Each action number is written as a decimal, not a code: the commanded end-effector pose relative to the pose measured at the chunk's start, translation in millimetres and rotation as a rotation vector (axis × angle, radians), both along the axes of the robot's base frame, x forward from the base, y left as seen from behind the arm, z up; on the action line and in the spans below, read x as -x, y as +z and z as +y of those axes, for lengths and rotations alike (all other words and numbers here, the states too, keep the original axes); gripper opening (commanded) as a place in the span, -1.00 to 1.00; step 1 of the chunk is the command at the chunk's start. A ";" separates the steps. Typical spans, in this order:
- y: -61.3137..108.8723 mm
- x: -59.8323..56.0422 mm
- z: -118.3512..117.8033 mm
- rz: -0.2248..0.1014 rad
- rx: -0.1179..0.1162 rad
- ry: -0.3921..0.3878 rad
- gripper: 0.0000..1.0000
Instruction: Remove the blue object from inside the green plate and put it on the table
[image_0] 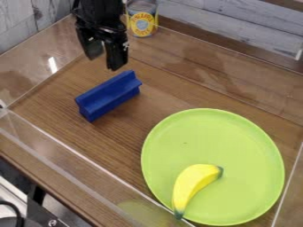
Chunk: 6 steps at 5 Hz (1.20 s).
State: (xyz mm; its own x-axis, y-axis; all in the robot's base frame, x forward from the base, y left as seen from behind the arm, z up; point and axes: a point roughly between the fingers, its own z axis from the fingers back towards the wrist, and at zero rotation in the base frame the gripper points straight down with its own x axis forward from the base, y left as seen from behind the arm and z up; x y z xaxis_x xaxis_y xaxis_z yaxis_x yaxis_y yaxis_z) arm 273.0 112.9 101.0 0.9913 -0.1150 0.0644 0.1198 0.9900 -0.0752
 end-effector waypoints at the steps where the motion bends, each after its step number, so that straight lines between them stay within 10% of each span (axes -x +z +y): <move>1: 23.9 -6.4 6.3 -0.071 -0.021 0.004 1.00; 6: 21.7 -1.2 4.6 -0.037 0.028 -0.019 1.00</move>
State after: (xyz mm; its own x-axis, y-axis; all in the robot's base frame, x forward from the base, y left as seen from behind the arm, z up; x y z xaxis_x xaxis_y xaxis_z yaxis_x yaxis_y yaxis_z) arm 270.3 112.4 108.4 0.9881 -0.1414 0.0602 0.1479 0.9811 -0.1244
